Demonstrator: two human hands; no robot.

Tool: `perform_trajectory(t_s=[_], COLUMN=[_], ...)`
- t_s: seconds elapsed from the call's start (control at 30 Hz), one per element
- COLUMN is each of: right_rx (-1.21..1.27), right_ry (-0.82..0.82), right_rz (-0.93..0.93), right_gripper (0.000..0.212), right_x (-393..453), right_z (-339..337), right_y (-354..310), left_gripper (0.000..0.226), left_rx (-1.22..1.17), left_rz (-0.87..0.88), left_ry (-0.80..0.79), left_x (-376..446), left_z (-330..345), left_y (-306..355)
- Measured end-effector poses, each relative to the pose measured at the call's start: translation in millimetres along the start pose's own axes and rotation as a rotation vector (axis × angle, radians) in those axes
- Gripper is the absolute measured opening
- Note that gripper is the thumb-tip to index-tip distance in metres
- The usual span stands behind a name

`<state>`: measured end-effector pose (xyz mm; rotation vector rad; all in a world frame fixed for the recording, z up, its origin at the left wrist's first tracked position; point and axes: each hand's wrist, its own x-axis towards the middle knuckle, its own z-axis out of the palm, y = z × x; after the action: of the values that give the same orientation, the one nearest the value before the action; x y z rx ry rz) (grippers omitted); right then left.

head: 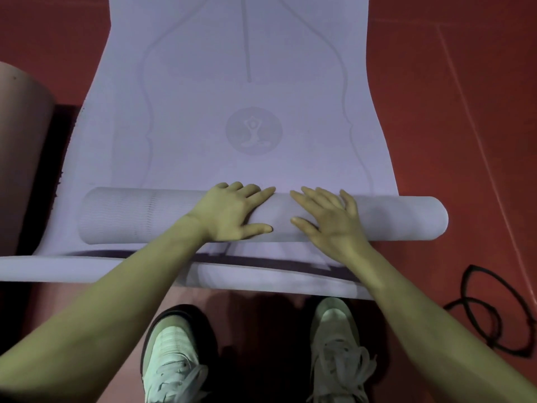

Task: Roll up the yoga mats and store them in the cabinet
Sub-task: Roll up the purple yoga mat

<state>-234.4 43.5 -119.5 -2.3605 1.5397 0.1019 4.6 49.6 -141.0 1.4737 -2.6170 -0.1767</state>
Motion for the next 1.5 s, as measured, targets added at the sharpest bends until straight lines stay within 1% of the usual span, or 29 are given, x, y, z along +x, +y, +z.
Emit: perform_trajectory(t_s=[0.03,0.07,0.1,0.17,0.23,0.3,0.33,0.4,0.47,0.5,0.57,0.6,0.63,0.67,0.7,0.73,0.83,0.93,0.97,1.03,1.13,1.17,1.23,1.37,1.43,1.5], right_rx=[-0.002,-0.005,-0.008,0.004,0.045,0.052,0.034,-0.004,-0.019,-0.040,-0.080,-0.086,-0.074,-0.057,-0.042,-0.034,-0.060,-0.111,-0.115,-0.132,-0.092,-0.070,-0.047,-0.104,-0.134,-0.123], right_ry=[-0.014,-0.005,0.024,0.074,0.151,0.269,0.293,0.271,0.288,0.287,0.294,0.259,0.198,0.149,0.152,0.179,0.368,0.347,0.344,0.303,0.175,0.148,0.176,0.337,0.344,0.311], right_rz=[0.018,0.037,0.055,0.102,0.130,0.067,0.041,0.028,0.027,0.023,0.029,0.043,0.070,0.087,0.086,0.067,-0.012,-0.020,-0.010,0.007,0.035,0.045,0.037,-0.020,-0.013,0.001], right_gripper=[0.052,0.051,0.050,0.048,0.049,0.053,0.053,0.053,0.052,0.050,0.049,0.051,0.054,0.056,0.056,0.055,0.047,0.047,0.047,0.047,0.057,0.061,0.063,0.051,0.050,0.051], right_x=[4.5,8.9,13.2,21.1,23.4,19.5,17.6,16.4,20.2,24.4,35.8,41.7,47.7,53.8,57.0,55.9,40.8,33.0,36.1,46.4,63.6,68.8,72.6,60.5,61.5,70.5], right_z=[-2.1,-2.6,-2.7,-1.9,0.8,5.2,7.3,8.7,8.8,7.8,3.6,-0.1,-4.2,-6.9,-7.0,-6.5,1.3,4.2,3.2,-0.9,-11.8,-15.4,-17.5,-6.6,-3.4,-9.2], right_y=[0.4,0.4,-0.4,-4.6,-9.1,-13.2,-14.7,-17.2,-16.9,-16.2,-14.2,-13.9,-14.2,-13.5,-12.9,-13.8,-18.2,-20.0,-19.3,-16.9,-14.2,-13.5,-14.2,-18.6,-16.4,-13.7], left_gripper=[0.073,0.067,0.062,0.055,0.054,0.058,0.062,0.071,0.072,0.068,0.055,0.051,0.048,0.047,0.048,0.049,0.053,0.060,0.062,0.059,0.049,0.049,0.050,0.053,0.055,0.058], left_rx=[0.044,0.092,0.136,0.160,0.094,0.019,-0.020,-0.080,-0.076,-0.054,0.028,0.059,0.070,0.074,0.074,0.075,0.027,-0.055,-0.068,-0.035,0.041,0.035,0.027,0.018,-0.023,-0.043], left_rz=[-0.013,-0.062,-0.137,-0.291,-0.358,-0.374,-0.388,-0.416,-0.413,-0.394,-0.342,-0.329,-0.328,-0.335,-0.343,-0.347,-0.370,-0.391,-0.392,-0.376,-0.352,-0.353,-0.350,-0.354,-0.362,-0.354], left_ry=[0.077,0.138,0.176,0.191,0.160,0.077,0.027,-0.075,-0.073,-0.048,0.085,0.157,0.186,0.189,0.171,0.148,0.036,-0.021,-0.021,0.036,0.167,0.177,0.169,0.095,0.056,0.030], left_x=[-3.1,-6.5,-9.2,-10.0,-3.2,8.1,14.6,25.1,29.1,28.1,21.3,16.4,11.9,9.7,9.6,11.2,25.4,41.8,43.9,41.9,28.7,24.0,20.8,39.6,51.8,59.2], left_z=[1.1,3.1,5.9,10.2,9.6,2.1,-3.3,-13.6,-14.9,-14.6,-14.2,-12.7,-12.3,-12.1,-11.8,-9.9,-8.0,-13.9,-15.7,-17.9,-14.9,-12.6,-8.4,-7.7,-12.7,-17.6], left_y=[3.1,8.1,14.8,27.1,27.8,17.9,12.5,3.7,1.8,4.3,11.1,13.9,16.1,16.7,15.0,11.4,-3.8,-16.5,-18.1,-14.9,2.1,6.3,4.8,-16.0,-25.4,-29.9])
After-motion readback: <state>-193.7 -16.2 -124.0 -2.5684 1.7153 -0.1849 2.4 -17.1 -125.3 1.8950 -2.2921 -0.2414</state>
